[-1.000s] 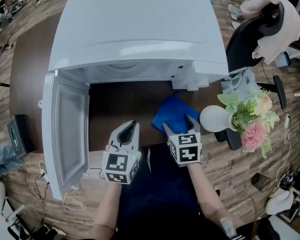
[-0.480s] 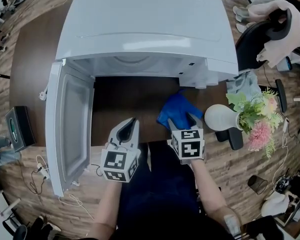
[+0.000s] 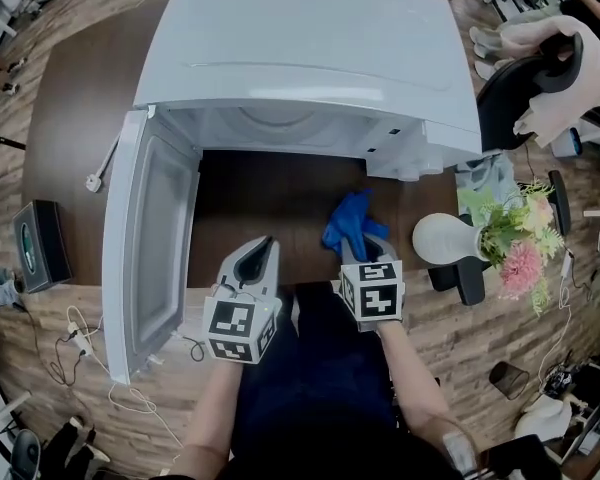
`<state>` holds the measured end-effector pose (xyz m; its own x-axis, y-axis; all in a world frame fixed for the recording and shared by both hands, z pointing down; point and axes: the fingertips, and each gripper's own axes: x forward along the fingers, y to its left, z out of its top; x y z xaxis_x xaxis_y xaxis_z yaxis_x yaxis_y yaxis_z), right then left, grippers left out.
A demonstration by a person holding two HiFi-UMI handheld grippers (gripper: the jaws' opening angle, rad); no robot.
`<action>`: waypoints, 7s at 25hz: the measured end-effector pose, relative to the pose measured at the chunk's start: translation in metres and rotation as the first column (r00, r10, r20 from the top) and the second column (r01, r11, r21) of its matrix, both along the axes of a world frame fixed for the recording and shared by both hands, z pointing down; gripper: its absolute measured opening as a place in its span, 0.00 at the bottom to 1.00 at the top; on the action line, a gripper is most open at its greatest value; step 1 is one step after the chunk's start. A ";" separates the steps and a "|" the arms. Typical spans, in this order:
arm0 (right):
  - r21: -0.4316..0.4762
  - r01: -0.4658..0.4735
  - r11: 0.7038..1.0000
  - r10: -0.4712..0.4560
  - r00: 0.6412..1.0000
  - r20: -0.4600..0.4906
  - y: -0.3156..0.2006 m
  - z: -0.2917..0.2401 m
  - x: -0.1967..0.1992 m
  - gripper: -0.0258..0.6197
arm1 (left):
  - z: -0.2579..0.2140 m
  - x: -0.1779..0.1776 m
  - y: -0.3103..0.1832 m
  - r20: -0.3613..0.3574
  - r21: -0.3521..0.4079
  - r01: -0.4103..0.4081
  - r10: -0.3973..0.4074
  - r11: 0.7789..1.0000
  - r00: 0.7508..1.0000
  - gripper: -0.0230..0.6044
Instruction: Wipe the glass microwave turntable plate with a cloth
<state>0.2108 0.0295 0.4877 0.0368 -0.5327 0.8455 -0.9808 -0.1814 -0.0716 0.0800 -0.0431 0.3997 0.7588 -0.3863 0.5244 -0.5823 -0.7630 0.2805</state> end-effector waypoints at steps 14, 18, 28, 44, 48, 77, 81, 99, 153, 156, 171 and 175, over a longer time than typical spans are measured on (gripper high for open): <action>0.170 0.239 0.956 -0.210 0.963 -0.169 -0.058 -0.067 -0.011 0.15 | -0.014 -0.012 -0.020 -0.026 0.052 0.088 -0.087 0.995 0.996 0.06; 0.232 0.309 0.922 -0.268 0.944 -0.191 -0.085 -0.086 -0.022 0.15 | -0.022 -0.015 -0.029 -0.049 0.078 0.135 -0.131 0.988 0.990 0.06; 0.357 0.436 0.826 -0.355 0.895 -0.272 -0.166 -0.127 -0.052 0.15 | -0.027 -0.016 -0.047 -0.103 0.157 0.202 -0.188 0.967 0.977 0.06; 0.288 0.627 0.724 -0.432 0.738 -0.519 -0.279 -0.121 -0.063 0.15 | -0.020 -0.020 -0.076 -0.203 0.248 0.323 -0.277 0.913 0.939 0.06; 0.262 0.645 0.718 -0.440 0.712 -0.548 -0.307 -0.118 -0.062 0.15 | -0.015 -0.020 -0.082 -0.213 0.251 0.332 -0.283 0.909 0.935 0.06; -0.292 0.768 0.570 -0.497 0.039 -0.867 -0.394 -0.069 -0.024 0.15 | -0.002 -0.011 -0.115 -0.172 0.305 0.262 -0.217 0.916 0.961 0.06; -0.368 0.731 0.575 -0.529 -0.011 -0.848 -0.397 -0.066 -0.019 0.15 | -0.002 -0.013 -0.115 -0.184 0.295 0.257 -0.210 0.920 0.960 0.06; -0.673 0.441 0.594 -0.674 -0.185 -0.716 -0.378 -0.060 0.045 0.14 | 0.003 -0.014 -0.103 -0.176 0.288 0.218 -0.172 0.932 0.969 0.06; -0.465 0.755 0.462 -0.576 -0.144 -0.805 -0.312 -0.072 -0.085 0.16 | 0.017 -0.034 -0.094 -0.123 0.263 0.258 -0.233 0.930 0.965 0.06; -0.507 0.727 0.463 -0.586 -0.178 -0.790 -0.314 -0.070 -0.076 0.15 | 0.017 -0.033 -0.093 -0.120 0.265 0.255 -0.230 0.930 0.966 0.06; -0.677 0.560 0.478 -0.665 -0.273 -0.695 -0.309 -0.063 -0.012 0.15 | 0.012 -0.033 -0.093 -0.126 0.272 0.251 -0.224 0.929 0.966 0.06; -0.747 0.475 0.464 -0.707 -0.309 -0.636 -0.304 -0.061 0.010 0.15 | 0.013 -0.035 -0.092 -0.126 0.271 0.249 -0.222 0.930 0.967 0.06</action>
<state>0.2208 -0.2742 0.4268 0.4319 -0.7244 0.5373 0.1583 0.6473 0.7456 0.0452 -0.1353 0.4124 0.6672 -0.6817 0.3000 -0.7371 -0.6624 0.1341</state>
